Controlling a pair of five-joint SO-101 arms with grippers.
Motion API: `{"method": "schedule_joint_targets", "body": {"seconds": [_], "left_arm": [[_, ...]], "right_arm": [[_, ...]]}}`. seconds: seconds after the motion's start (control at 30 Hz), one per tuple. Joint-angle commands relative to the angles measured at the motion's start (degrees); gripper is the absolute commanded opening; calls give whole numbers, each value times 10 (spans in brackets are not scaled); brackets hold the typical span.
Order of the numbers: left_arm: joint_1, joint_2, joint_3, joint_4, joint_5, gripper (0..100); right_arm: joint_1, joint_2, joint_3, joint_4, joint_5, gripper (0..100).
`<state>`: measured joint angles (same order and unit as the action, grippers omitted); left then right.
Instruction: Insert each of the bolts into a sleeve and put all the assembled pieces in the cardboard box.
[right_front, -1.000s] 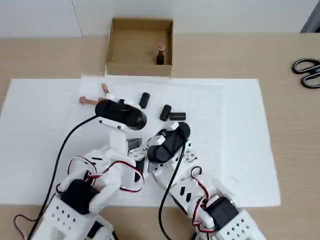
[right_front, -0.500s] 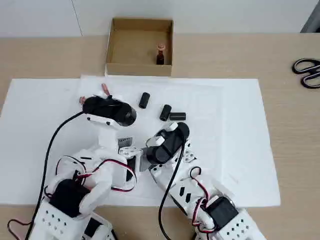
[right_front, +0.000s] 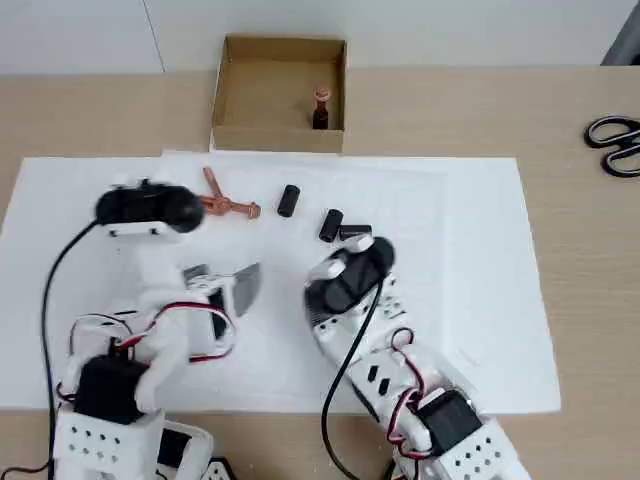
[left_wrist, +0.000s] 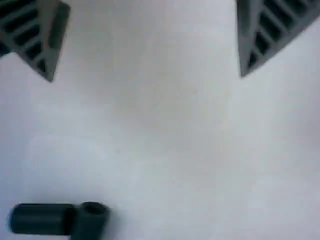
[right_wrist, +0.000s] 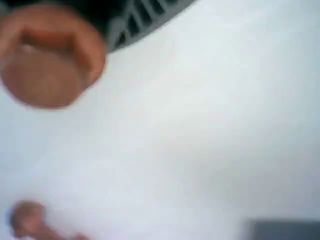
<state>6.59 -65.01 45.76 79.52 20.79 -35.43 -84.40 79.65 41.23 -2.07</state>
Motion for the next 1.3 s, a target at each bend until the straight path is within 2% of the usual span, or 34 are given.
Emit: {"method": "schedule_joint_targets", "body": {"seconds": [0.0,0.13,0.27,0.4,0.63,0.87,1.03,1.27], "left_arm": [[-59,-5,-22,28,-4,227],[-94,-5,-22,37,-12,227],[-97,-5,-22,37,-77,227],[-97,-6,-22,38,-118,226],[-97,-6,0,34,-120,226],[-97,-6,3,31,-120,226],[-97,-6,4,31,-120,226],[-97,-6,4,31,-120,225]], "right_arm": [[46,9,-39,27,-4,4],[65,86,-128,41,-1,4],[67,244,-277,33,0,4],[78,437,-442,-39,0,4],[122,774,-696,-231,-1,4],[137,1062,-924,-355,-1,4],[130,1222,-1083,-400,-1,4],[117,1396,-1269,-396,-1,4]]}}
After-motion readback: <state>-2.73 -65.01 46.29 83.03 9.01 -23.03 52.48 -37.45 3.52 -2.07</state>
